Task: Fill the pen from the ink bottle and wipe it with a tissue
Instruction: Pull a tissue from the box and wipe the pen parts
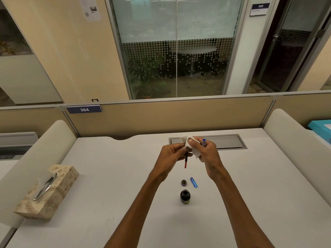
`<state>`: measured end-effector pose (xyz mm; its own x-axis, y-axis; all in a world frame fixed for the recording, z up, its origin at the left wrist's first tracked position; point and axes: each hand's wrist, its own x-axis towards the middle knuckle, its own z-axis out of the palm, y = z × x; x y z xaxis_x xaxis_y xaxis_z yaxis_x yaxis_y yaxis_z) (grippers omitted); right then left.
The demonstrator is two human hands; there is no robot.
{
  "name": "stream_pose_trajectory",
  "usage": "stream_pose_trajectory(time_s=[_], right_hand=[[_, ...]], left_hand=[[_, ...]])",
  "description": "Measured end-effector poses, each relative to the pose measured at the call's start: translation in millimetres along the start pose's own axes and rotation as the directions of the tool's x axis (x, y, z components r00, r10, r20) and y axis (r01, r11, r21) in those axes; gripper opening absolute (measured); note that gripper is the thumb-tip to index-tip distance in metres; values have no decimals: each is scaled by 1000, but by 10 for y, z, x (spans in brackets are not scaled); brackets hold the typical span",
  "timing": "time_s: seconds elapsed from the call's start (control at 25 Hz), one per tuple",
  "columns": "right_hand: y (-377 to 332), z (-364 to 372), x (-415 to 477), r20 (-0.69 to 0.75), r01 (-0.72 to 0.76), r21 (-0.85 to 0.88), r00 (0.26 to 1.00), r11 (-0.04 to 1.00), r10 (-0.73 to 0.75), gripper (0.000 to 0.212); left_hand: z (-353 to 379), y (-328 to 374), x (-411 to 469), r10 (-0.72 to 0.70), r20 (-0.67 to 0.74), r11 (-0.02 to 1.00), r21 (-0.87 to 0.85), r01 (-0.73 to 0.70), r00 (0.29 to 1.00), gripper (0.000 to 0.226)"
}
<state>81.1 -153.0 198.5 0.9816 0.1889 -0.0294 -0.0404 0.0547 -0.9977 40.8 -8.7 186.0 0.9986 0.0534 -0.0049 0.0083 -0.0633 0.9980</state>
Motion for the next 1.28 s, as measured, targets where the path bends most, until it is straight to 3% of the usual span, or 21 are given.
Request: stream_pose_trajectory(time_s=[0.24,0.52,0.8,0.96,1.08,1.16,1.28], right_hand=[[24,-11,-29,-15,-7,52,1000,999,8,9],[42,79,-51,-31,18,166,999,986,-13,7],[116,20,12,-104,35,111,994,993,-23,11],[73,-87,39,-142,15,153,990,988,7,24],[78,-104,30,-157,10,190,987,982,21,17],[94,-99,10,-182,64,138,982,988,-38,15],[107,-71,-15,-128,198,-72,970,977,-206,18]], left_hand=[[14,20,15,11,-109,1000,18,-9,994,24],[99,-31,5,95,-312,981,189,-36,945,21],[44,-106,-48,103,-322,952,306,1,941,26],[8,-135,-80,67,-341,977,211,6,938,24],[33,-88,-98,77,-328,990,134,-34,941,28],[52,-45,-99,92,-324,992,108,-60,942,27],[76,9,-85,115,-323,991,100,-87,939,26]])
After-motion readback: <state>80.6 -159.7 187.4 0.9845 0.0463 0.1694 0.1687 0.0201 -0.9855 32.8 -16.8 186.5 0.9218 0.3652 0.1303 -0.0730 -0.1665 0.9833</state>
